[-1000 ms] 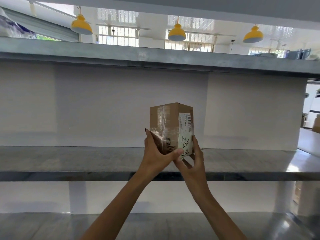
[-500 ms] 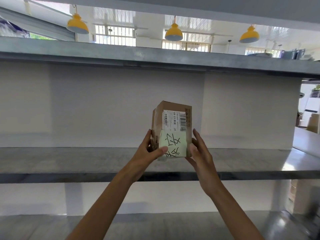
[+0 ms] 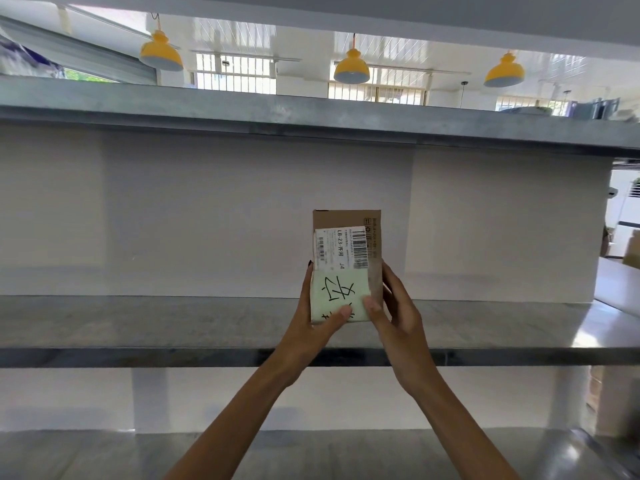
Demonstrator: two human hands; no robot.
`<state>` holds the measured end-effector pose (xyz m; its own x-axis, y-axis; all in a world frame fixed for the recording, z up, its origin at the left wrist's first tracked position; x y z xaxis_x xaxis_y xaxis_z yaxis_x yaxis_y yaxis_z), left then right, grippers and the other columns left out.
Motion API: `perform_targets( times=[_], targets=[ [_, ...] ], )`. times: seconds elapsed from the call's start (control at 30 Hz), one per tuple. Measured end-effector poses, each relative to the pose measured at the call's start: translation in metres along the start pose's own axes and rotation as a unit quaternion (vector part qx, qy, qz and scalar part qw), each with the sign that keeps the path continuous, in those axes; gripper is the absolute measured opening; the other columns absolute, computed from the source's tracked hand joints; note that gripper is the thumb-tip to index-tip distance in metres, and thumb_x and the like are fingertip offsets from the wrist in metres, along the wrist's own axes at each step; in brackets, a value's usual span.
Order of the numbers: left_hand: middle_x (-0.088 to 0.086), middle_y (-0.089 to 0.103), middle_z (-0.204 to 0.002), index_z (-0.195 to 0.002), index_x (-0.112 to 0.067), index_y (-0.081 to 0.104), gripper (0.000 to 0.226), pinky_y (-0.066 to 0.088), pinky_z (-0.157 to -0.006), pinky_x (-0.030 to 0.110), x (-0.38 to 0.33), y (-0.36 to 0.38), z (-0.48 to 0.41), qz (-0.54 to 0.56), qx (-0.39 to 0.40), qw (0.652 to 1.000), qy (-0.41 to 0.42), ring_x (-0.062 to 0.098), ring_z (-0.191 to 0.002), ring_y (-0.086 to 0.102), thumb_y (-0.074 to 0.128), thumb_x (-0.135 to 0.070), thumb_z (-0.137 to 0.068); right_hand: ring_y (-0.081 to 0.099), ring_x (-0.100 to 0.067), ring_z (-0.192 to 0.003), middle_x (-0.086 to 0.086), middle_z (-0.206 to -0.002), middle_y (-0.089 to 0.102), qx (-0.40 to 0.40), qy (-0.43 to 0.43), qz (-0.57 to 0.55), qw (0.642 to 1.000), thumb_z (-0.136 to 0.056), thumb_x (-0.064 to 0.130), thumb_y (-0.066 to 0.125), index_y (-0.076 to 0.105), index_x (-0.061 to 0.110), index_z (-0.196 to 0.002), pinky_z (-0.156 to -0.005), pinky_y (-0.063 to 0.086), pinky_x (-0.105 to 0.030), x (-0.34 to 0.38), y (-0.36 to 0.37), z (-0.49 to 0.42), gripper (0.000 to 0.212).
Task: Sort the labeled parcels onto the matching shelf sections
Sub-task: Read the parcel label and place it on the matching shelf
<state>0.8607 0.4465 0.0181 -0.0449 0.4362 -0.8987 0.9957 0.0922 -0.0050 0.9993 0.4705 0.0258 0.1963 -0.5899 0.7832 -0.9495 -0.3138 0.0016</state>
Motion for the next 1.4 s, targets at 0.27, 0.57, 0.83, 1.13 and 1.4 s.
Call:
perform_targets(
  times=[0.27,0.57,0.83,1.13,1.4],
  targets=[
    [-0.011,0.055,-0.125,-0.137,-0.039,0.031,0.088,0.058,-0.070,0.025,0.004,-0.011,0.004,0.010,-0.042,0.999,0.002,0.019,-0.113,0.058,0.076,-0.028,-0.062,0.038,-0.012,-0.135,0.008,-0.151,0.034,-0.005,-0.013,0.114,0.993,-0.080,0.057,0.059,0.031,0.045,-0.138,-0.092,0.052,-0.027,0.031,-0.015,-0.045,0.065],
    [-0.001,0.056,-0.128,-0.132,-0.036,0.038,0.081,0.058,-0.074,0.026,0.007,-0.012,0.005,0.070,-0.108,0.991,0.023,0.019,-0.112,0.060,0.076,-0.023,-0.062,0.059,-0.010,-0.106,-0.007,-0.117,0.061,0.002,-0.085,0.098,0.992,-0.088,0.013,0.062,0.059,0.014,-0.114,-0.075,0.055,-0.016,0.069,-0.005,-0.070,0.027],
    [0.000,0.058,-0.130,-0.141,-0.027,0.035,0.070,0.052,-0.096,0.038,-0.004,-0.005,-0.004,0.126,-0.171,0.977,0.002,0.015,-0.116,0.060,0.069,-0.018,-0.080,0.057,-0.014,-0.112,-0.005,-0.118,0.060,-0.149,-0.136,0.012,0.979,-0.081,0.012,0.071,0.061,0.026,-0.104,-0.080,0.057,-0.023,0.075,-0.009,-0.052,0.029],
    [-0.003,0.068,-0.114,-0.120,-0.017,0.059,0.034,0.056,-0.086,0.024,-0.029,-0.002,-0.009,0.053,-0.240,0.969,0.028,0.011,-0.105,0.063,0.060,-0.029,-0.088,0.054,-0.016,-0.122,0.000,-0.130,0.057,-0.188,-0.051,-0.016,0.981,-0.083,0.026,0.069,0.051,0.036,-0.130,-0.095,0.052,-0.048,0.040,-0.026,-0.032,0.051],
    [-0.012,0.057,-0.123,-0.126,-0.033,0.044,0.043,0.051,-0.091,0.022,-0.032,-0.006,-0.003,-0.067,-0.224,0.968,0.085,0.007,-0.114,0.055,0.062,-0.024,-0.087,0.061,-0.017,-0.112,0.004,-0.116,0.067,-0.188,0.019,-0.014,0.982,-0.081,0.034,0.067,0.056,0.035,-0.123,-0.097,0.050,-0.049,0.014,-0.030,-0.019,0.043]
  ],
)
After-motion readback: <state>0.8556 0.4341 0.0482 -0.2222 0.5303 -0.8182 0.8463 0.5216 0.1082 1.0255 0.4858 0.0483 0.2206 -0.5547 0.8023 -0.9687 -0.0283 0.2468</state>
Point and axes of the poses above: each hand's wrist, its own z-axis away from the middle knuckle, its own y-axis out of the palm, x = y × z, the point moved 3 cm from there along -z, towards the middle knuckle
